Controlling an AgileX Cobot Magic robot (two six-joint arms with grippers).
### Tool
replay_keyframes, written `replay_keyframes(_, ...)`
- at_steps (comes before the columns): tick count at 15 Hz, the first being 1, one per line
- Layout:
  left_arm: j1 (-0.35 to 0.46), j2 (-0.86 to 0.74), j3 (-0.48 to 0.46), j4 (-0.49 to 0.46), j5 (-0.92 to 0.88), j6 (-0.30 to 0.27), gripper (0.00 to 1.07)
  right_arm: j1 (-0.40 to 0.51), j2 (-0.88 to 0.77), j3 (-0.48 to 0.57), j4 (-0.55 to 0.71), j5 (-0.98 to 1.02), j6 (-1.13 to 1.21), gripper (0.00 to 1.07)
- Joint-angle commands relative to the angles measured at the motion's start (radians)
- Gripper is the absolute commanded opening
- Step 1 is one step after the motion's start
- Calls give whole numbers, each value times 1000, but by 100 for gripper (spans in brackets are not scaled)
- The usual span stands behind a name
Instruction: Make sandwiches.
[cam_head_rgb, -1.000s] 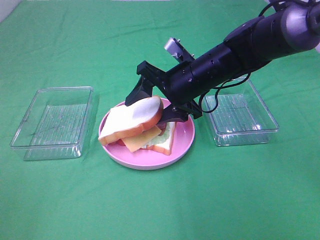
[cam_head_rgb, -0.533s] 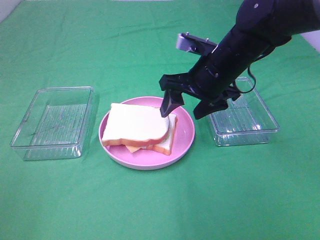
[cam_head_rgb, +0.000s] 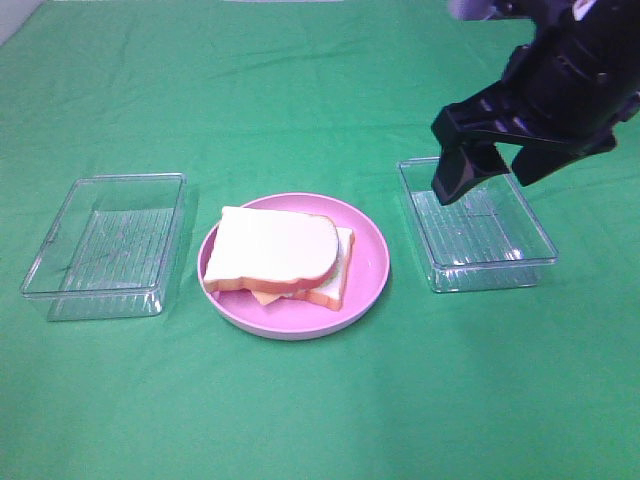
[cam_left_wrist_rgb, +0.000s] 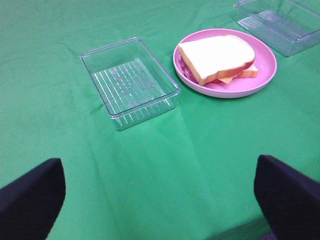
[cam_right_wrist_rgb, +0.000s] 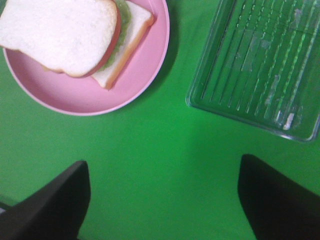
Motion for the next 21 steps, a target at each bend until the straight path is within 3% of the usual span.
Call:
replay_keyframes(1, 0, -18, 2, -1, -9, 2, 97, 0, -127, 93, -16, 24, -14, 76)
replay_keyframes(8, 0, -18, 2, -15, -11, 21, 97, 0, -619, 442, -16, 199, -30, 76)
replay_keyframes(11, 0, -18, 2, -17, -11, 25, 97, 0, -936, 565, -28, 213, -32, 76)
replay_keyframes(17, 0, -18, 2, -20, -11, 25, 97, 0, -1192, 565, -31, 211, -114, 76)
replay_keyframes(21, 0, -18, 2, -20, -11, 25, 97, 0, -1223, 565, -22, 211, -109, 76)
